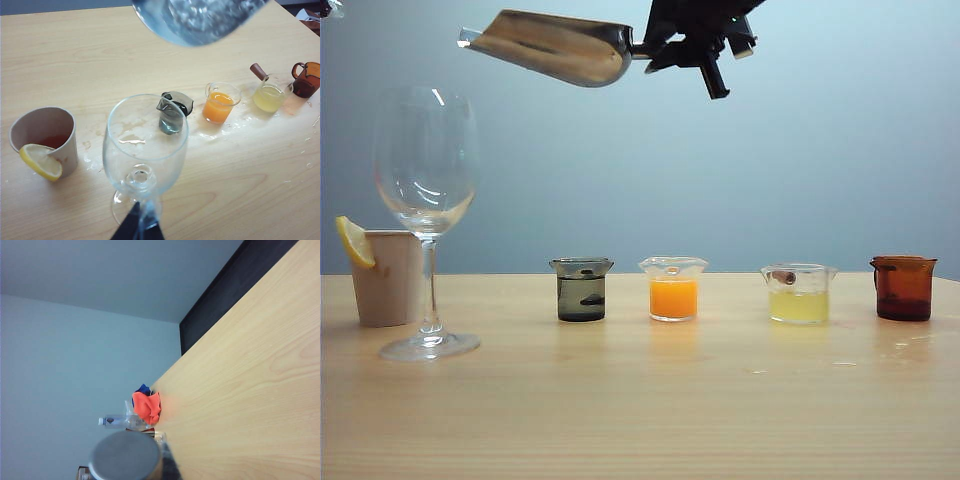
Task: Pick up the ice scoop on the desk filled with ice cubes, pour the ice into the goblet, and finally put the scoop back on the table.
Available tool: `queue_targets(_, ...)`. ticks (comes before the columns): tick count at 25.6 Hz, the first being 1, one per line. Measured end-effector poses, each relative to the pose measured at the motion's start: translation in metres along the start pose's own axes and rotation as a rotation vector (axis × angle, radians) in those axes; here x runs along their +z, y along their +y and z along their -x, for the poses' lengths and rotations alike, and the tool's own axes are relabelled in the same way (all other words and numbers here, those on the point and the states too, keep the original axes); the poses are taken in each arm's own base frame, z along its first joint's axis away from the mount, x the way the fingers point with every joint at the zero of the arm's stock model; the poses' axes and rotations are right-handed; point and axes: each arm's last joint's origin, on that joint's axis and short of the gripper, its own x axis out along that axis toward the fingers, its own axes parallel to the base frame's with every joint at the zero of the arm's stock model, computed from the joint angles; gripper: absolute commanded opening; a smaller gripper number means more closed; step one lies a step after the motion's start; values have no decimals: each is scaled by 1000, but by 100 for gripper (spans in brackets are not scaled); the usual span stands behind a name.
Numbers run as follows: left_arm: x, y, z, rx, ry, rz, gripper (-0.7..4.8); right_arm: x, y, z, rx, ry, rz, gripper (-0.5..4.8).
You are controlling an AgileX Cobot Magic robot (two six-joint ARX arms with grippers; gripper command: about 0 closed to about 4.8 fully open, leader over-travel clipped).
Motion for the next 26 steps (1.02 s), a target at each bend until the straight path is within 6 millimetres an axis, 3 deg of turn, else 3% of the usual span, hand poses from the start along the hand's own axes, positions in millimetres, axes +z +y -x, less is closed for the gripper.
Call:
queue_targets(4,0,0,0,0,0,0,-4,-1,4,-9,-29,40,26,-9)
queue_targets(9,0,0,0,0,0,0,-4,-3,3,-9,-39,63,63,-9)
queue_targets(16,0,0,0,0,0,0,-4,-21,11,-13,-28,69,117,-9)
queue_targets(26,0,0,0,0,0,0,-4,-24,13,-13,-22,56,173,-9)
